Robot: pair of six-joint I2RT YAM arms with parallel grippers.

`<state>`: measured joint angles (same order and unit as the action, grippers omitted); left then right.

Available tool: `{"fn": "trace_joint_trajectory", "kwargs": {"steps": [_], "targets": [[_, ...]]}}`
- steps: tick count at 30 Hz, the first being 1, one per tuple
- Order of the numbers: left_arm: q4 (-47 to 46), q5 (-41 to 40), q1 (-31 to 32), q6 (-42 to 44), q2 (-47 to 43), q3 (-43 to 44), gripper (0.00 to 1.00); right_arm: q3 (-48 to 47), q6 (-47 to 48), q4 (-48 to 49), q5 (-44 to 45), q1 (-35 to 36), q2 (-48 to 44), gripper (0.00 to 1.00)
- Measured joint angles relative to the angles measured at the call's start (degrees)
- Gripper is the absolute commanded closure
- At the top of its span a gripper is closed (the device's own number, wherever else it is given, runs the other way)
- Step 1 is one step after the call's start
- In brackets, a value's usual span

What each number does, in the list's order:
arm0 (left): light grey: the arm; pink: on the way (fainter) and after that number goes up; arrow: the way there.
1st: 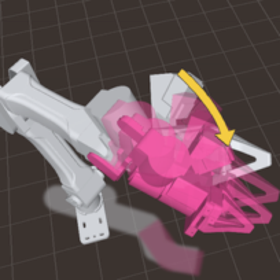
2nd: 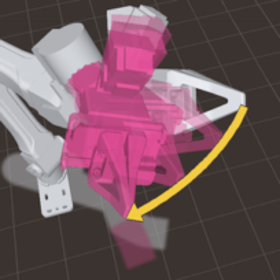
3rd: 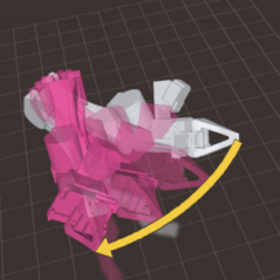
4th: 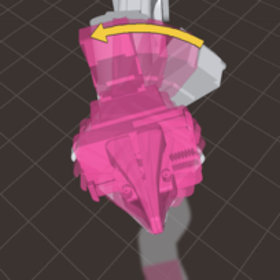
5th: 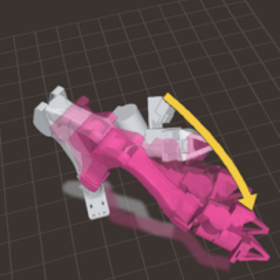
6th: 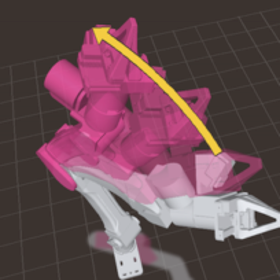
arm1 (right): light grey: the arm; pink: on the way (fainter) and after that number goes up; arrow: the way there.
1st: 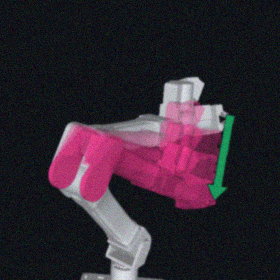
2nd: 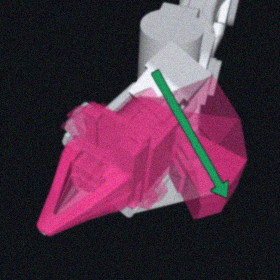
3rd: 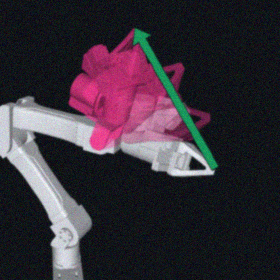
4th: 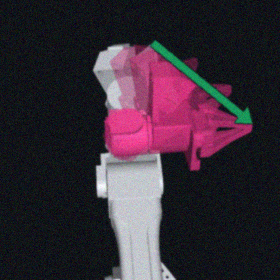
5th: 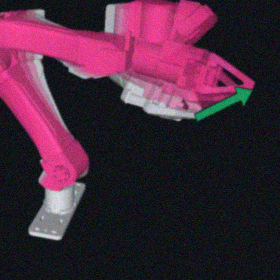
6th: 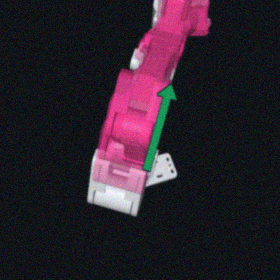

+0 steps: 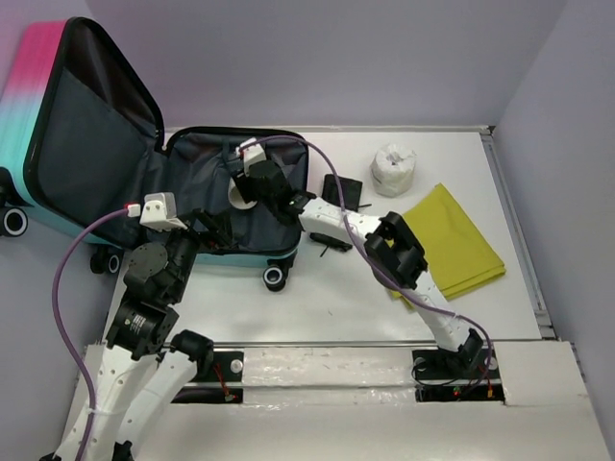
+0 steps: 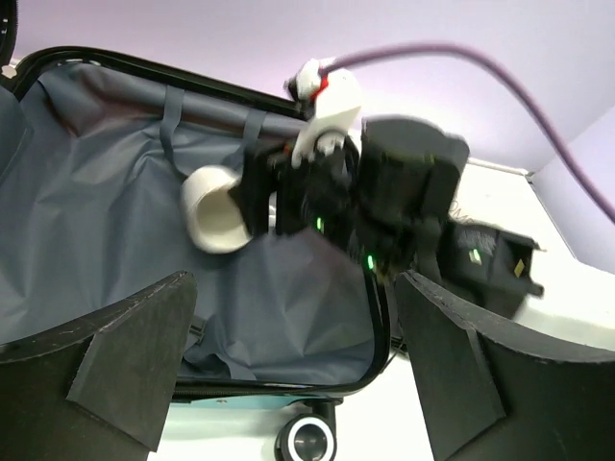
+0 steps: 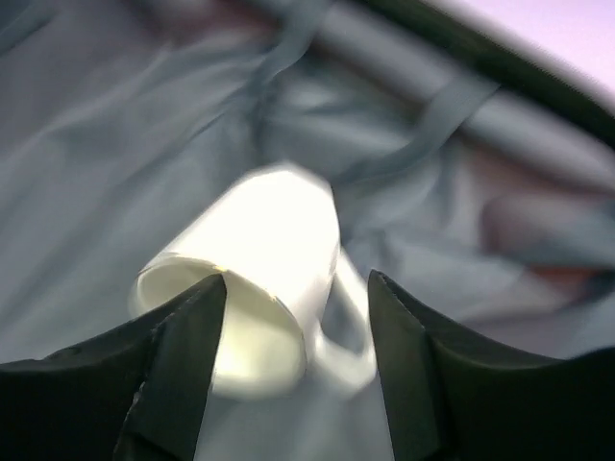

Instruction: Pack the luggage

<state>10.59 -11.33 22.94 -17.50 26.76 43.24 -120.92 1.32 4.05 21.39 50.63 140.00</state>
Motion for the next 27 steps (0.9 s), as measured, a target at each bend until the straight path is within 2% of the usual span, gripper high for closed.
{"fn": "trace_joint_trajectory", "kwargs": {"steps": [5,8,11,13,15,19,22,24,27], "targets": [[0.00,0.13,0.24,0.00,0.00,0.00,0.05,13.00,-0.94,1.09,-0.59,2.73,-8.90,0.31],[-0.02,0.46,0.26,0.00,0.00,0.00,0.05,23.65,-2.56,0.61,-1.20,2.16,-20.68,0.32],[-0.04,0.90,0.35,0.00,-0.02,0.00,0.05,32.13,-7.39,-0.46,-3.63,-1.40,-31.91,0.31],[-0.04,1.22,0.39,0.00,-0.04,0.00,0.05,38.51,-12.68,-1.51,-5.86,-8.07,-40.72,0.30],[-0.07,1.57,0.46,0.00,-0.04,0.00,0.05,41.51,-15.76,-2.93,-6.80,-13.86,-44.28,0.21],[-0.09,2.58,0.59,0.00,-0.04,0.00,0.05,48.30,-21.35,-6.21,-8.55,-21.70,-44.04,0.16],[-0.15,3.10,0.59,0.00,-0.04,0.00,0.05,50.45,-23.58,-10.16,-10.82,-21.68,-38.71,0.22],[-0.39,3.41,0.59,0.00,-0.04,0.00,0.05,50.51,-24.72,-11.56,-12.48,-21.33,-34.47,0.30],[-0.52,3.63,0.59,0.00,-0.04,0.00,0.05,50.51,-26.73,-12.76,-13.64,-20.85,-30.32,0.33]]}}
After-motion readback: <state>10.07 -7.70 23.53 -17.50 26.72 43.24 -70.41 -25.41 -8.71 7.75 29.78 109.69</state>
